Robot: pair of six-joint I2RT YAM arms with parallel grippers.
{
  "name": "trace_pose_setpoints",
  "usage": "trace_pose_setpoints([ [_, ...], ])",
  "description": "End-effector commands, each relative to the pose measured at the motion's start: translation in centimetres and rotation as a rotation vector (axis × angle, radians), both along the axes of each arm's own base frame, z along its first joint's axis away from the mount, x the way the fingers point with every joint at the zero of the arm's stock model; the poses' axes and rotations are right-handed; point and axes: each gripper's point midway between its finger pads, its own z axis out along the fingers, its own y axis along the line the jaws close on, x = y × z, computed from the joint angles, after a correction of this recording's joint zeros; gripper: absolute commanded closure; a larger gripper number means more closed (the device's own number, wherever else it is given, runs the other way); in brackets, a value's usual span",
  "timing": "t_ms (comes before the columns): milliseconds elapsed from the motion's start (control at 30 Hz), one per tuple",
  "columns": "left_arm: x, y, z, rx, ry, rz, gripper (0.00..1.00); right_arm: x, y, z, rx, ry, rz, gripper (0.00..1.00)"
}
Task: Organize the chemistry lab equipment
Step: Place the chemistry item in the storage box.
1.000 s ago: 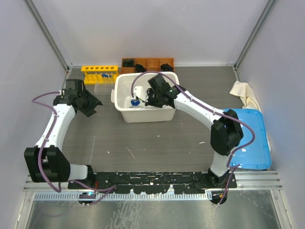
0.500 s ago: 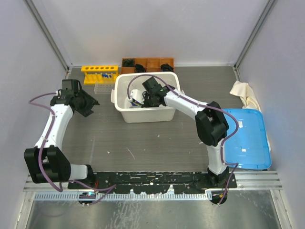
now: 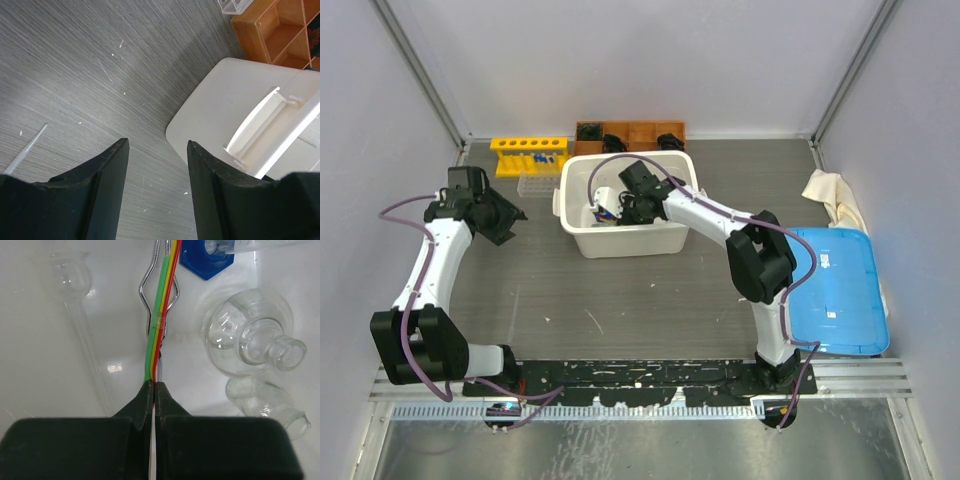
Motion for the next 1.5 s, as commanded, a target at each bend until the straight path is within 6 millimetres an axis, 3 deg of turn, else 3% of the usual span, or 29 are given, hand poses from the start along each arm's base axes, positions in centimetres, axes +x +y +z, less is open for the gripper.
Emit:
trace_pose_setpoints([
  [0,0.4,0.1,0.9,0.001,-0.039,-0.018,0.48,0.6,0.9,1.1,0.054,0.01,-0.006,0.99],
  [1133,-0.9,0.3,-0.4,-0.027,0.003,-0.025,0.48,1.2,0.2,-2.9,0.006,0.076,-0.075,0.96],
  [1233,-0.9,0.3,-0.4,-0.028,0.004,-0.027,0.48,1.2,0.2,-2.8,0.005,0.077,-0.078,0.93],
  [1367,-1.0,0.3,-0.4,-0.028,0.005,-0.027,0.48,1.6,0.2,-1.8,0.024,0.06,-0.099,0.77],
  [1467,-1.0,0.2,-0.5,-0.032,0.007,-0.033,0.48,1.8,0.3,-0.7,0.049,0.051,-0.108,0.72],
])
